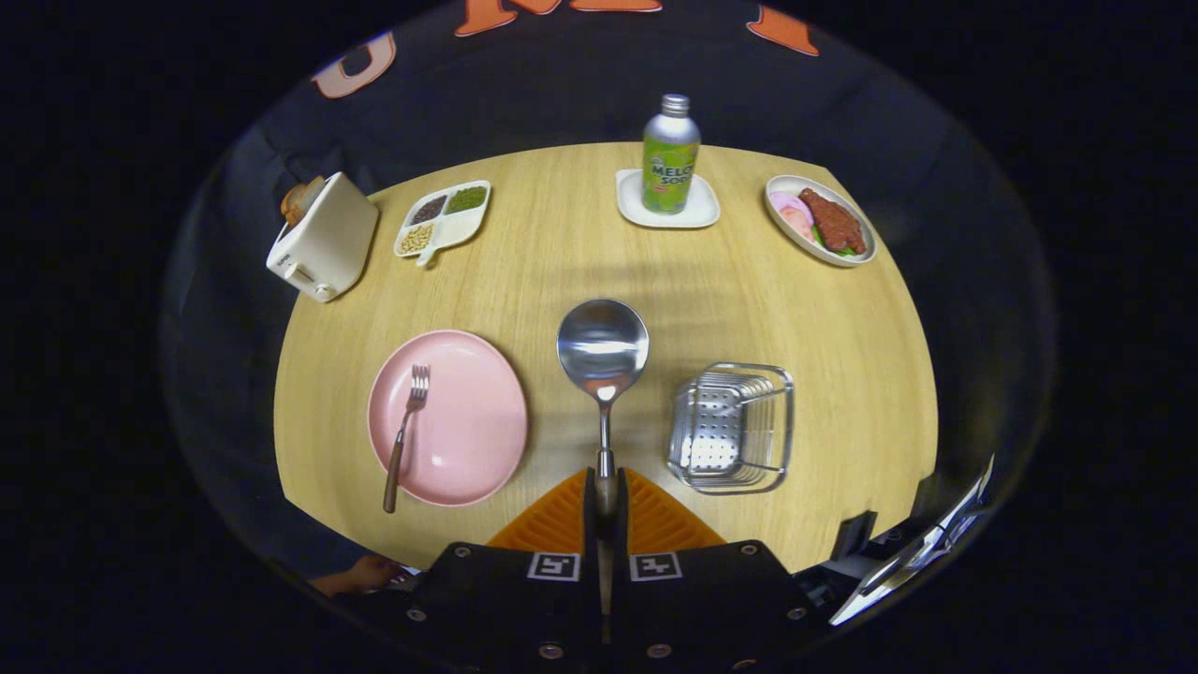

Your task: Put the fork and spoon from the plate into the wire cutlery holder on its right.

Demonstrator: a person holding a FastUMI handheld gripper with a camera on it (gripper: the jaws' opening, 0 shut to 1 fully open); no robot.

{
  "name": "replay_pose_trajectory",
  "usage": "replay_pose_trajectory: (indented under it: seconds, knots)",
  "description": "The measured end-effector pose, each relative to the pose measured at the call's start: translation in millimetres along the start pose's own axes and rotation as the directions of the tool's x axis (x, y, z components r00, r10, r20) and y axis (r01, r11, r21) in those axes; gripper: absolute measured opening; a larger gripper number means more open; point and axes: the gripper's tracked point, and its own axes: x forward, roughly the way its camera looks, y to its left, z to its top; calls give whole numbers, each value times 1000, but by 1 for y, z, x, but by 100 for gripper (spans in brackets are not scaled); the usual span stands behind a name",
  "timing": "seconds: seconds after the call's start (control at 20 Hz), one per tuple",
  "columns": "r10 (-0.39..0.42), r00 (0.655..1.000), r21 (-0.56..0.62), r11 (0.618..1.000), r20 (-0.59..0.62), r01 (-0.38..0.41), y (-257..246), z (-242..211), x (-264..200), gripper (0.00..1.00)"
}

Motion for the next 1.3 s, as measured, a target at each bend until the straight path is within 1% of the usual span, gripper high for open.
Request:
replay_pose_trajectory:
  seconds: [0.1,0.25,0.35,0.55,0.75,0.85,0.95,1.0,1.15,1.2,1.3]
  knots:
    - [-32,999,8,999,-32,32,-27,-3,-3,5]
    - [-54,993,-5,999,-103,54,-55,-11,-2,5]
    - [-61,989,-21,998,-138,58,-66,-13,2,5]
    - [-25,970,-34,999,-244,18,-69,-24,11,5]
    - [16,940,-57,998,-341,-37,-70,-36,16,6]
    - [19,927,-52,998,-374,-42,-69,-37,24,6]
    - [29,917,-33,998,-398,-46,-70,-35,25,7]
    - [44,921,-21,998,-388,-56,-67,-30,28,8]
    - [40,925,-2,999,-378,-43,-68,-23,30,10]
    - [40,928,8,999,-371,-40,-69,-21,30,12]
    - [44,938,41,999,-343,-32,-65,-15,29,13]
